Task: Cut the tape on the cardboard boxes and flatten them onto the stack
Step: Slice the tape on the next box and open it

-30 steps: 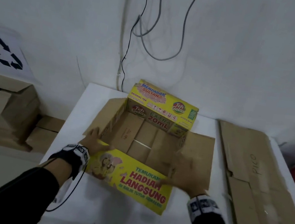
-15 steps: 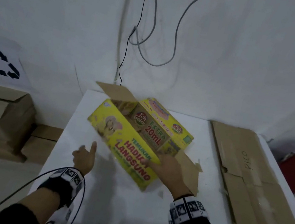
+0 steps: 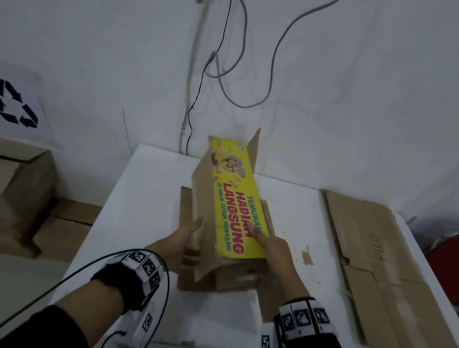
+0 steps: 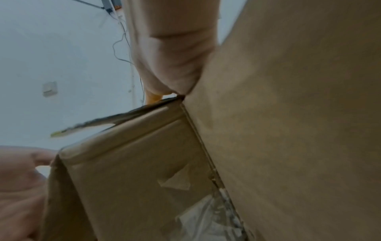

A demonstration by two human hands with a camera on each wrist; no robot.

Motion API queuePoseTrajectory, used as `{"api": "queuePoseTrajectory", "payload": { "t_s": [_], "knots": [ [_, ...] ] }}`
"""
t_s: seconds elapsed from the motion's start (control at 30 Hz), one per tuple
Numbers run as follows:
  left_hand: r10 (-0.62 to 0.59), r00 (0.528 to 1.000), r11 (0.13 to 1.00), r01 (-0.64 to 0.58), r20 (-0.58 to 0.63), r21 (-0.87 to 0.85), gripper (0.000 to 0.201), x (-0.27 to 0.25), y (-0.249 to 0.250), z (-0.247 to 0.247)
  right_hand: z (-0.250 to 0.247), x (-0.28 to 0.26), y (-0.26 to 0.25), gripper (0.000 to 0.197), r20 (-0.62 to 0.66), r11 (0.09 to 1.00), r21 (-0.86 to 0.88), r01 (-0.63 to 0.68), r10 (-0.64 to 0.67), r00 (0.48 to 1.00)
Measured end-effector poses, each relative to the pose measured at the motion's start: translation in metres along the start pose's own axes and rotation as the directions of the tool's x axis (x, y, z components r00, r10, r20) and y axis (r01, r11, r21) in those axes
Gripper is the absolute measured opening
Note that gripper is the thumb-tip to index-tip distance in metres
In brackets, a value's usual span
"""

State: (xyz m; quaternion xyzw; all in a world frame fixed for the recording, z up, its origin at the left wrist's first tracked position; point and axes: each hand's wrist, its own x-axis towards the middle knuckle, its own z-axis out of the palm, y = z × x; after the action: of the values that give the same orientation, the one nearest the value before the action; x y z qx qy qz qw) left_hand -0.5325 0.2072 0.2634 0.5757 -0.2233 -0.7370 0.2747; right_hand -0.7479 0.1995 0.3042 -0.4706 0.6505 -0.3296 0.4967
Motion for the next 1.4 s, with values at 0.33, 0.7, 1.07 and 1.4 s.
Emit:
{"api": "queuePoseTrajectory", "payload": {
  "t_s": [0.33, 0.7, 1.07, 1.4],
  "knots": [
    [0.523, 0.851, 0.839, -0.525, -0.056, -0.143, 0.025, -0.004, 0.023, 0.000, -0.009, -0.001, 0.003, 0.032, -0.163, 0.964, 0.189, 0.188, -0.158, 0.974],
    [0.693, 0.714, 0.655, -0.680, 0.098, 0.329, 0.095, 0.020, 0.049, 0.061, -0.036, -0.021, 0.020, 0.075, 0.127, 0.951, -0.112, 0.288, -0.274, 0.953],
    [0.802, 0.520, 0.274, -0.757, 0.293, 0.594, 0.073, 0.001, 0.036, 0.041, -0.022, 0.033, 0.014, 0.016, -0.206, 0.977, -0.125, 0.174, -0.197, 0.959],
    [0.732, 0.664, 0.452, -0.305, -0.153, 0.838, 0.056, 0.062, 0.057, 0.025, -0.029, 0.076, 0.019, 0.106, -0.427, 0.905, -0.372, 0.207, -0.365, 0.827]
  ]
}}
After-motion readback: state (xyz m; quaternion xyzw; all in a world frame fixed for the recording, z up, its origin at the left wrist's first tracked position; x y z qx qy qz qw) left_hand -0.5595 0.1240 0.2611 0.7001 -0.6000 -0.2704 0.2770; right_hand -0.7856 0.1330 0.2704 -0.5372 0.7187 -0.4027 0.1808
